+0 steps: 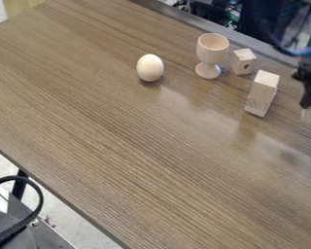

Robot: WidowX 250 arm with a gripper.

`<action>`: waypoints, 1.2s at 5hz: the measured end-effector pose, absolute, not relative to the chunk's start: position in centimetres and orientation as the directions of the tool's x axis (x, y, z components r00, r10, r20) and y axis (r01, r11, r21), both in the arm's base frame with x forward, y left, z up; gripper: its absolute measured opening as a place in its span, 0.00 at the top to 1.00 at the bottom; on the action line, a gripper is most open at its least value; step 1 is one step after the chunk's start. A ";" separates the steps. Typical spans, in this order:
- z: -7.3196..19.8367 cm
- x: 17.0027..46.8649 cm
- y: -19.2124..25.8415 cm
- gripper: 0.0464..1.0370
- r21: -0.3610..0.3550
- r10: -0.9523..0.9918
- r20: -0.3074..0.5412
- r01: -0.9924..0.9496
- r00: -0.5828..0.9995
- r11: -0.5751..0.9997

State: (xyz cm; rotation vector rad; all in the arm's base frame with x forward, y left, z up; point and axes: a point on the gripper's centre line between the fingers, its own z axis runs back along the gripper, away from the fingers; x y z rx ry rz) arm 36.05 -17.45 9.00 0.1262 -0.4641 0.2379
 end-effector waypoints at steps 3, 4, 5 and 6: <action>5.2 36.1 -17.2 0.50 0.061 0.193 0.389 -0.234 0.901 0.970; 5.1 36.3 -16.2 0.50 0.048 0.173 0.400 -0.209 0.900 0.977; 5.3 36.3 -16.4 0.45 0.043 0.138 0.390 -0.168 0.910 0.985; 5.6 36.3 -16.1 0.14 0.052 0.123 0.389 -0.155 0.913 0.987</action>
